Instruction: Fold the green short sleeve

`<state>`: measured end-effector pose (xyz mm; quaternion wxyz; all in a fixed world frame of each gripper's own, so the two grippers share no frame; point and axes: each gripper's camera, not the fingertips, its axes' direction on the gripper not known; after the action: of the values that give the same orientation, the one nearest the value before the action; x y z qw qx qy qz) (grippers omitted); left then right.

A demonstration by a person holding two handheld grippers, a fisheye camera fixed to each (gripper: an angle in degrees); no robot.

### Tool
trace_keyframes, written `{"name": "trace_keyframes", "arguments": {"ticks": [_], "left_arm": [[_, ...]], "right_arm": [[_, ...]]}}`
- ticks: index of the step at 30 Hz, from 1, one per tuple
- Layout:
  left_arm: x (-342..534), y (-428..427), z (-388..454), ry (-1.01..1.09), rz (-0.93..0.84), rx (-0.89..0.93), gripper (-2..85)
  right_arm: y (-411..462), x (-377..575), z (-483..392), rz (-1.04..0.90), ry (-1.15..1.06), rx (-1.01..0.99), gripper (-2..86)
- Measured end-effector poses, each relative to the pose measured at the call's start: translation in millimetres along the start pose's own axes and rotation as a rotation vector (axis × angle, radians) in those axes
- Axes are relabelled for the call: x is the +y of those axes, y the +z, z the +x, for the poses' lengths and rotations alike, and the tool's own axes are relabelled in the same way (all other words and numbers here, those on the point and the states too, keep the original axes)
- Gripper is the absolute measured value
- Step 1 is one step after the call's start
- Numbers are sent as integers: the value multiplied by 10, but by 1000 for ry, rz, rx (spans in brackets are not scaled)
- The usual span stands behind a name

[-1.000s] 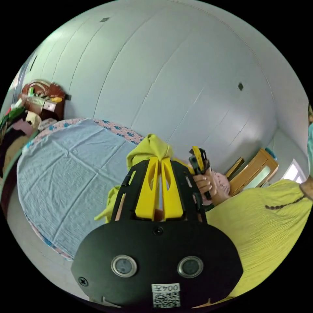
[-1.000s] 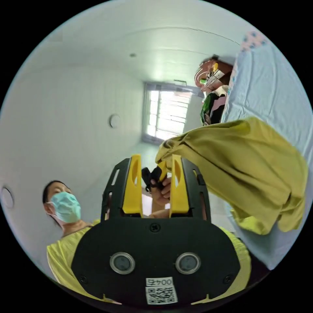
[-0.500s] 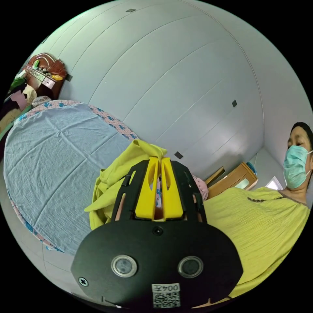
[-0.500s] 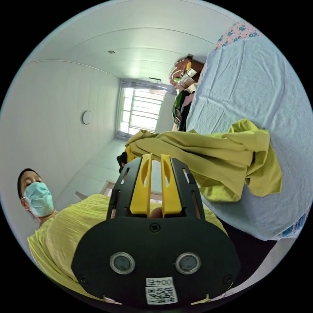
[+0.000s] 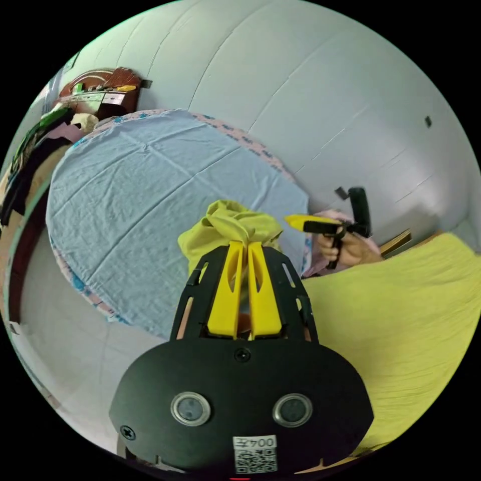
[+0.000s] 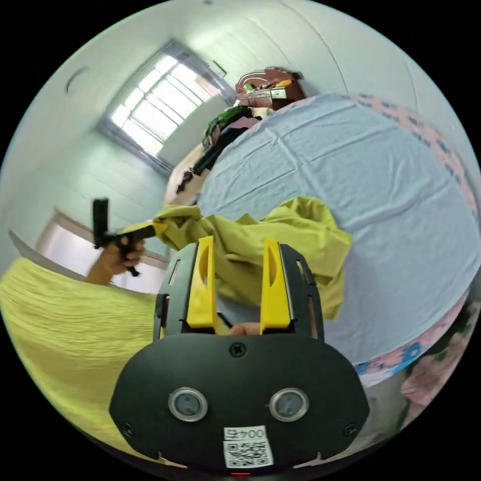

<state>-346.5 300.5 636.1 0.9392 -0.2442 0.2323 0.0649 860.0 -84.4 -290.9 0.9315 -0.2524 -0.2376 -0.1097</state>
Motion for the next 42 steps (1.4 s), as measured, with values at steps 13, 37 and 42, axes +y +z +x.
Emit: {"name": "trace_keyframes", "arguments": {"ticks": [13,37,42], "left_arm": [[625,179,126,-34,14,64,9],[1081,-459,-126,-91,82,-100,9],[996,-472,-239,-130,100,-100,7]], "right_arm": [[1248,112,-450,-305,-416,363,110],[247,-586,-124,-141,-319,-25,15],[-280,86,-71,-40,-297,45,19]]}}
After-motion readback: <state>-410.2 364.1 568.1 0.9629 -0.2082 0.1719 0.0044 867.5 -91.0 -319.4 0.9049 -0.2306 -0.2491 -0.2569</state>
